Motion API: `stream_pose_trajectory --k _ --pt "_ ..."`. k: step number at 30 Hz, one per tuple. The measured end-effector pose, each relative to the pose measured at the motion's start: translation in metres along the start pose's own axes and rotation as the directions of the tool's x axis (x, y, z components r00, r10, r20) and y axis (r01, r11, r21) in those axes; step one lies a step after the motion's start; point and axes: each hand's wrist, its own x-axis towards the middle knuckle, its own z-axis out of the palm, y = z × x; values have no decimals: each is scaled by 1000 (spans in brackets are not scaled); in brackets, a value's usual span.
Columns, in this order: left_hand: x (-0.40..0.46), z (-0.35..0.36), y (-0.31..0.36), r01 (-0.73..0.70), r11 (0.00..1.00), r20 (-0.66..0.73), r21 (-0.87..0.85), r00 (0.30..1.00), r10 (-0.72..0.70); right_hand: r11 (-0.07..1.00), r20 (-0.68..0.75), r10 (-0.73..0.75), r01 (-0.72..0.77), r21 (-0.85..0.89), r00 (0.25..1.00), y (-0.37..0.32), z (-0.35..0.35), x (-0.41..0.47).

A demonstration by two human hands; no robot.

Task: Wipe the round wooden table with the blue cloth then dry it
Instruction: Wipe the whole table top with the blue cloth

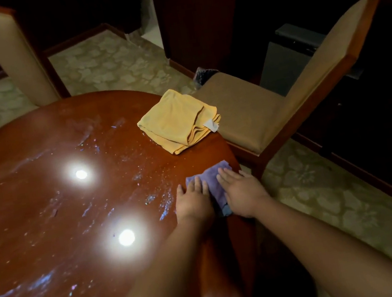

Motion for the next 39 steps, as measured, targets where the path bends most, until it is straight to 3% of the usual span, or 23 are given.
stream_pose_trajectory --k 9,16,24,28,34,39 --pt "22 -17 6 88 993 -57 -73 994 -92 981 88 -118 130 -144 989 11 -32 35" --pt "21 -31 -8 83 995 -28 -50 996 -84 975 66 -197 203 -91 978 24 -30 63" --pt "6 -22 -11 168 980 -26 -108 985 -172 896 195 -392 421 -139 899 13 -39 104" --pt "-2 -18 -6 248 960 0 -129 968 -250 877 182 -452 472 -85 873 -1 -41 111" --pt "-12 -11 3 284 947 31 -151 959 -282 901 245 -429 432 45 869 -1 -39 100" --pt "-18 -4 -1 282 933 35 -224 959 -282 915 185 -403 388 111 896 -11 -39 79"
